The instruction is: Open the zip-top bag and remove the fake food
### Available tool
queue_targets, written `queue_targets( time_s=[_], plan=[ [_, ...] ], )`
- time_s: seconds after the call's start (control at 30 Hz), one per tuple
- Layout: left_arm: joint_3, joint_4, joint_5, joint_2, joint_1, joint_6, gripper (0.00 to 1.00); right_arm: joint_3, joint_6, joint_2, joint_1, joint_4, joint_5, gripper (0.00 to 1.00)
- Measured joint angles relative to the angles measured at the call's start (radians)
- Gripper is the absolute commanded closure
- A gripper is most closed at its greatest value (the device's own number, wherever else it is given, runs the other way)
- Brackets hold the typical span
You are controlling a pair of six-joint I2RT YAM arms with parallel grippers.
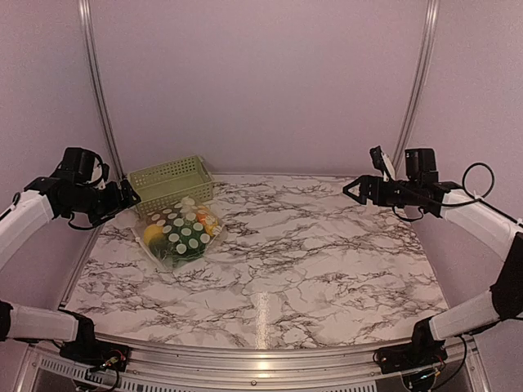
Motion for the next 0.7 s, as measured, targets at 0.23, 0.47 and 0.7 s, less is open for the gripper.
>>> queue_targets(
  time_s=[0.23,0.47,0.7],
  plan=[
    [-0.053,0.031,0.053,-0.035,0.000,-0.008,0.01,0.013,-0.017,0.026,0.000,-0.010,-0.029,0.00],
    [-0.253,0.077,0.140,-0.111,0.005,-0.055,0.01,0.013,-0.016,0.041,0.003,-0.009,-0.072,0.00],
    [-0.443,0.180,0.217,-0.184,0.014,-0.145,0.07,0.011,-0.016,0.047,0.009,-0.007,-0.099,0.00]
  ],
)
